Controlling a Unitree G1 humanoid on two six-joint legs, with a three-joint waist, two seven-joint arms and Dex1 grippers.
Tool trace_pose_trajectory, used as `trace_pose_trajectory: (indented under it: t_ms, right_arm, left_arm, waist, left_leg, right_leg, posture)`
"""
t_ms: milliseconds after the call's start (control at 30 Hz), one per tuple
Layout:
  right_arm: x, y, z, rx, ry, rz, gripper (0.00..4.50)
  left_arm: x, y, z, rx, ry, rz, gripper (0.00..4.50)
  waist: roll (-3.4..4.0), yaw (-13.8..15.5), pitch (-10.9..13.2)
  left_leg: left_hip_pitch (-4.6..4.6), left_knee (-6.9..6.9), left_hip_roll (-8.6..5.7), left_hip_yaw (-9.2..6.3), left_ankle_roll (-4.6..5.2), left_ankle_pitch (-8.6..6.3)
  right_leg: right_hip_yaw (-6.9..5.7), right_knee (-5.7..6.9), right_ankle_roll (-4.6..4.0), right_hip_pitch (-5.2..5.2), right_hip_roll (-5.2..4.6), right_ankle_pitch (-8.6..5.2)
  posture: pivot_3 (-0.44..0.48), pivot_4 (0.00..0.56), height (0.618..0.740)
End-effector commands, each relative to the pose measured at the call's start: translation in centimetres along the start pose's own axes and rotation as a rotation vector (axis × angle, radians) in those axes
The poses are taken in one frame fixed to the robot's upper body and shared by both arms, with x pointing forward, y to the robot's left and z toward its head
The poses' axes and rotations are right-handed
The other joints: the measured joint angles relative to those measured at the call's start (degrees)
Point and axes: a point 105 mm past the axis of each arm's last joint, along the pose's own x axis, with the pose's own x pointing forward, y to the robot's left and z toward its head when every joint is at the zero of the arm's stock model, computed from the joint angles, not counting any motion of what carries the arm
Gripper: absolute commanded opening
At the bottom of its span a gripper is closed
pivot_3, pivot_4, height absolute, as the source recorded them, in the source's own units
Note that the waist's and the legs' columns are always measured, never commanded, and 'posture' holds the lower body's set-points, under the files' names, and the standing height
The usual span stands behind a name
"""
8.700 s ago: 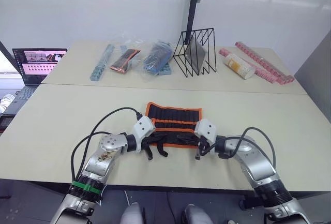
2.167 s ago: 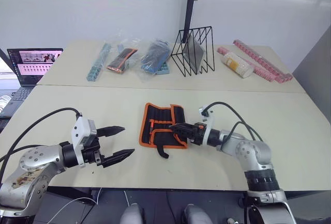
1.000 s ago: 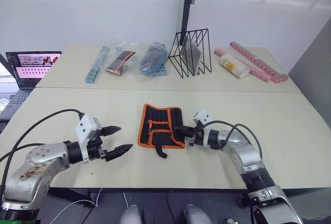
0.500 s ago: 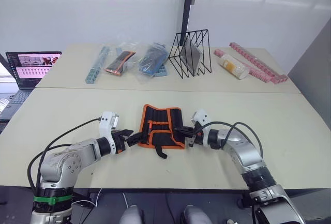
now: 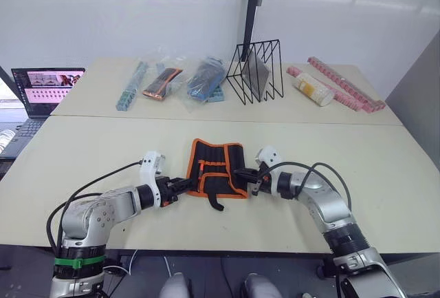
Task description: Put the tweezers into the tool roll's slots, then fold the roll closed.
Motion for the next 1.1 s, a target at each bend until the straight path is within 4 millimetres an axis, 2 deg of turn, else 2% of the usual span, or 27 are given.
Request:
trace_pose_trajectory:
  t_ms: [33,67,300,433,500,633,900,1000,1100]
  right_arm:
    - [-0.1,0.5,-1.8,0.035,0.065,0.003,0.0]
    - [-0.1,0.5,-1.8,0.035,0.064,0.003,0.0]
    - [-0.1,0.9,-1.4,0.038,0.055,0.008,0.0]
    - [0.4,2.0,-0.7,0.029,0.049,0.025,0.0]
    - [0.7,2.4,-0.4,0.03,0.046,0.018,0.0]
    - [1.5,2.8,-0.2,0.047,0.048,-0.027,0.0]
    - [2.7,2.2,-0.2,0.075,0.055,-0.101,0.0]
    - [2.7,2.0,-0.4,0.075,0.067,-0.11,0.0]
    - [2.8,1.9,-0.7,0.08,0.074,-0.114,0.0]
  left_arm:
    - [-0.1,-0.3,0.9,0.022,-0.021,-0.009,0.36]
    - [-0.2,-0.2,1.2,0.03,-0.028,-0.004,0.03]
    - [-1.1,1.0,3.4,0.154,-0.045,0.052,0.03]
    - [-1.7,1.5,5.3,0.328,-0.037,0.068,0.03]
    - [-1.6,1.4,5.5,0.393,-0.022,0.059,0.03]
    - [-1.0,0.3,6.0,0.489,-0.009,0.017,0.03]
    - [1.1,-2.9,6.3,0.533,0.021,-0.104,0.03]
    - [1.9,-4.5,5.8,0.534,0.05,-0.167,0.03]
    - [2.7,-5.6,4.4,0.547,0.1,-0.214,0.03]
  waist:
    - [0.0,-0.01,0.0]
    - [0.0,-0.01,0.0]
    - [-0.01,-0.21,0.02]
    - [-0.02,-0.53,0.05]
    - [-0.02,-0.64,0.06]
    - [-0.03,-0.51,0.07]
    - [-0.04,-0.12,0.07]
    - [-0.04,-0.02,0.07]
    - [-0.03,-0.02,0.07]
  left_leg:
    - [0.0,0.0,0.0,0.0,0.0,0.0]
    - [-0.01,0.0,0.0,0.0,0.0,0.0]
    - [-0.03,-0.02,0.0,0.0,0.0,0.0]
    - [-0.02,-0.21,0.0,0.01,-0.04,0.02]
    - [-0.02,-0.33,0.0,0.01,-0.15,0.09]
    - [-0.04,-0.4,0.0,0.03,-0.18,0.1]
    - [-0.07,-0.37,0.0,0.04,-0.24,0.16]
    - [-0.07,-0.35,-0.01,0.03,-0.25,0.16]
    - [-0.07,-0.36,-0.02,0.02,-0.25,0.16]
  right_leg:
    - [0.0,0.0,0.0,0.0,0.0,0.0]
    - [0.0,0.0,0.0,-0.01,0.0,0.0]
    - [0.0,-0.02,0.0,-0.04,0.01,0.0]
    - [0.01,-0.06,0.0,-0.13,0.05,0.0]
    - [0.01,-0.07,-0.01,-0.19,0.05,0.0]
    - [0.03,-0.08,-0.01,-0.25,0.05,0.0]
    - [0.03,-0.08,-0.01,-0.24,0.05,0.0]
    - [0.03,-0.08,0.0,-0.22,0.05,0.0]
    - [0.04,-0.08,0.0,-0.21,0.04,0.0]
  posture:
    - [0.0,0.15,0.687]
    - [0.0,0.15,0.687]
    - [0.0,0.15,0.687]
    - [0.0,0.15,0.687]
    - [0.0,0.15,0.687]
    - [0.0,0.15,0.687]
    - [0.0,0.15,0.687]
    - [0.0,0.15,0.687]
    - [0.0,0.15,0.687]
